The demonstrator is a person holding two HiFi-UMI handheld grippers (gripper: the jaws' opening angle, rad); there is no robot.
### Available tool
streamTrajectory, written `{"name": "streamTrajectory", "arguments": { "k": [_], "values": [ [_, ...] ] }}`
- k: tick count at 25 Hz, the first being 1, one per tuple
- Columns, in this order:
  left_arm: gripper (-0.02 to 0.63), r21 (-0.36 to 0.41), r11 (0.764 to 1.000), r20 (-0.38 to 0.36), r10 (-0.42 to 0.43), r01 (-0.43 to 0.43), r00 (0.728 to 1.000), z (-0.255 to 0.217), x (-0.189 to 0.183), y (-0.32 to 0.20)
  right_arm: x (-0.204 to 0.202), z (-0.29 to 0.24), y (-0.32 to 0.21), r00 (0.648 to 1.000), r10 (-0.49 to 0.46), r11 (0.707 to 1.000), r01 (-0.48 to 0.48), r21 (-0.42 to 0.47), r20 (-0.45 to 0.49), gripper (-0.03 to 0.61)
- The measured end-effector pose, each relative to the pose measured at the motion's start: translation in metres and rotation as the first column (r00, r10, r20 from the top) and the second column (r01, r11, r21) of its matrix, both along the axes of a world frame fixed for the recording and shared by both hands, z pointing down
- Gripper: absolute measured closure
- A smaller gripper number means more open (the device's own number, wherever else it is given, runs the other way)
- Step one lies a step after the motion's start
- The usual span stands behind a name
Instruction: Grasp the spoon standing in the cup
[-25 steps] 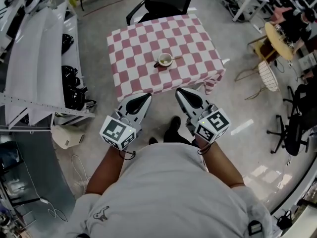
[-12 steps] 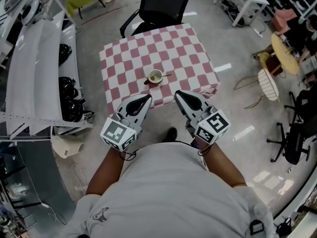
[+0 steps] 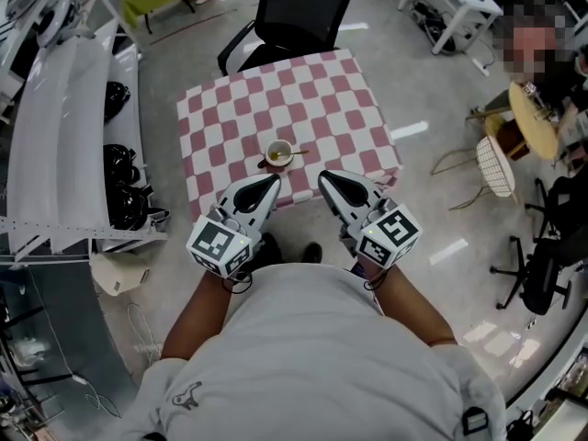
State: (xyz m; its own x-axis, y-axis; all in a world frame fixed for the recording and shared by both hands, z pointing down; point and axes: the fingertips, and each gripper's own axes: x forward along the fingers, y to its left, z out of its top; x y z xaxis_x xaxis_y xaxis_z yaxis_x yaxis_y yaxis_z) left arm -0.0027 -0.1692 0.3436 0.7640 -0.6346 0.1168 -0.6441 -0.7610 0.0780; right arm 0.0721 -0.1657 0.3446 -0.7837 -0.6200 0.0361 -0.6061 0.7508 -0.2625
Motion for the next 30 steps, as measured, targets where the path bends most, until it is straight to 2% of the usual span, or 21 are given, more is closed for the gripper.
{"name": "streamTrajectory", "arguments": {
  "k": [10,22,30],
  "values": [
    [0.603,0.015,0.998,-0.004,0.062,-0.062,0.998,-0.007,-0.008,-0.038,-0.003,-0.001,-0.031,0.997,0.071,0.997,-0.071,-0.01,0.008,0.546],
    [0.603,0.032,0.989,0.013,0.146,-0.146,0.989,-0.01,-0.062,-0.063,-0.046,-0.001,-0.062,0.987,0.153,0.988,-0.153,0.001,-0.049,0.545],
    [0.603,-0.003,0.983,0.007,0.186,-0.186,0.983,0.009,-0.072,-0.071,-0.056,0.017,-0.075,0.981,0.184,0.982,-0.187,-0.038,-0.064,0.545]
  ]
}}
